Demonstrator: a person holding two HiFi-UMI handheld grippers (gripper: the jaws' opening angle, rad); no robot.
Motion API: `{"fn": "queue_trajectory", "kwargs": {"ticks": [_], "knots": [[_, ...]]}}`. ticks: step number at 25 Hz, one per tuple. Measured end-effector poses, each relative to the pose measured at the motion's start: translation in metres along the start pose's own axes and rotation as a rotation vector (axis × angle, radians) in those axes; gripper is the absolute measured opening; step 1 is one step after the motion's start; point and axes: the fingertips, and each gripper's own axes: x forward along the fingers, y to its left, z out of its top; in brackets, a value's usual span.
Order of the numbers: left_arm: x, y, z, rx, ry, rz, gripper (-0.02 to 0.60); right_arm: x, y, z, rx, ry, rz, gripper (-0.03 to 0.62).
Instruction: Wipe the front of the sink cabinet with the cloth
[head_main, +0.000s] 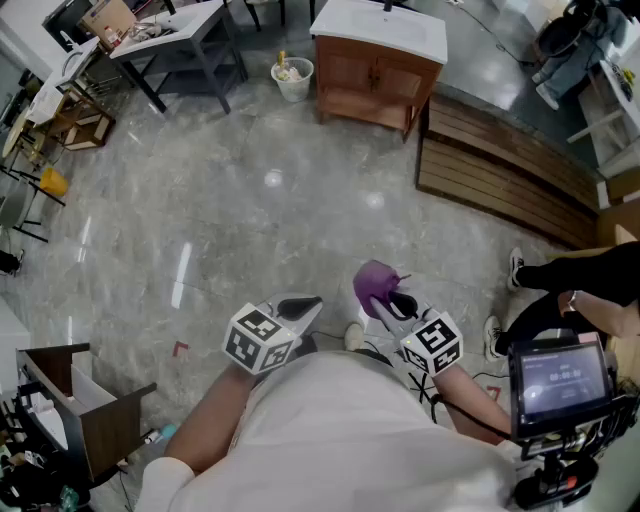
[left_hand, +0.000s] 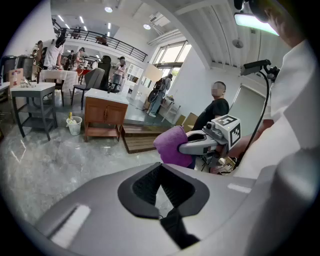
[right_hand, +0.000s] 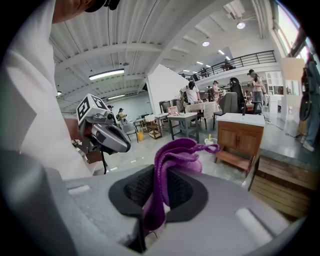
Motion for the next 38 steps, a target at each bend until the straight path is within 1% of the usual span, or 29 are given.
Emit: {"fn": "queue_trajectory", "kwargs": {"ticks": [4, 9, 13, 16, 18, 21, 23, 25, 27, 31, 36, 38], "knots": [[-0.031, 0.034, 0.009, 0.015, 0.001, 0.000, 0.008, 0.032, 0.011, 0.032, -0.003, -0.015, -0.010, 0.055], [-0.066, 0.081, 0.009, 0.029, -0.006, -0.006, 0.008, 0.079, 0.028, 0.057, -0.010, -0.015, -0.037, 0.055], [-0.074, 0.115, -0.001, 0.033, 0.003, -0.025, 0.008, 0.111, 0.034, 0.063, 0.028, -0.016, -0.056, 0.055], [-0.068, 0.130, 0.018, 0.011, 0.009, -0.052, 0.008, 0.118, 0.022, 0.082, 0.042, 0.002, -0.057, 0.055], [-0.058, 0.138, 0.035, 0.005, 0.017, -0.075, 0.008, 0.121, 0.006, 0.093, 0.054, 0.015, -0.066, 0.055], [-0.035, 0.158, 0.045, 0.014, 0.037, -0.098, 0.008, 0.135, -0.022, 0.092, 0.079, 0.014, -0.086, 0.055], [-0.013, 0.175, 0.054, 0.022, 0.047, -0.099, 0.008, 0.149, -0.048, 0.090, 0.082, 0.007, -0.087, 0.055], [0.012, 0.189, 0.070, 0.017, 0.061, -0.097, 0.008, 0.160, -0.081, 0.093, 0.087, 0.002, -0.076, 0.055], [0.038, 0.203, 0.094, 0.019, 0.082, -0.093, 0.008, 0.170, -0.119, 0.103, 0.098, -0.010, -0.062, 0.055], [0.093, 0.234, 0.152, 0.048, 0.110, -0.077, 0.008, 0.189, -0.201, 0.122, 0.092, -0.021, -0.037, 0.055], [0.137, 0.273, 0.217, 0.061, 0.088, -0.046, 0.008, 0.214, -0.281, 0.151, 0.052, -0.020, -0.019, 0.055], [0.146, 0.287, 0.232, 0.059, 0.092, -0.042, 0.008, 0.225, -0.304, 0.161, 0.049, -0.023, -0.023, 0.055]]}}
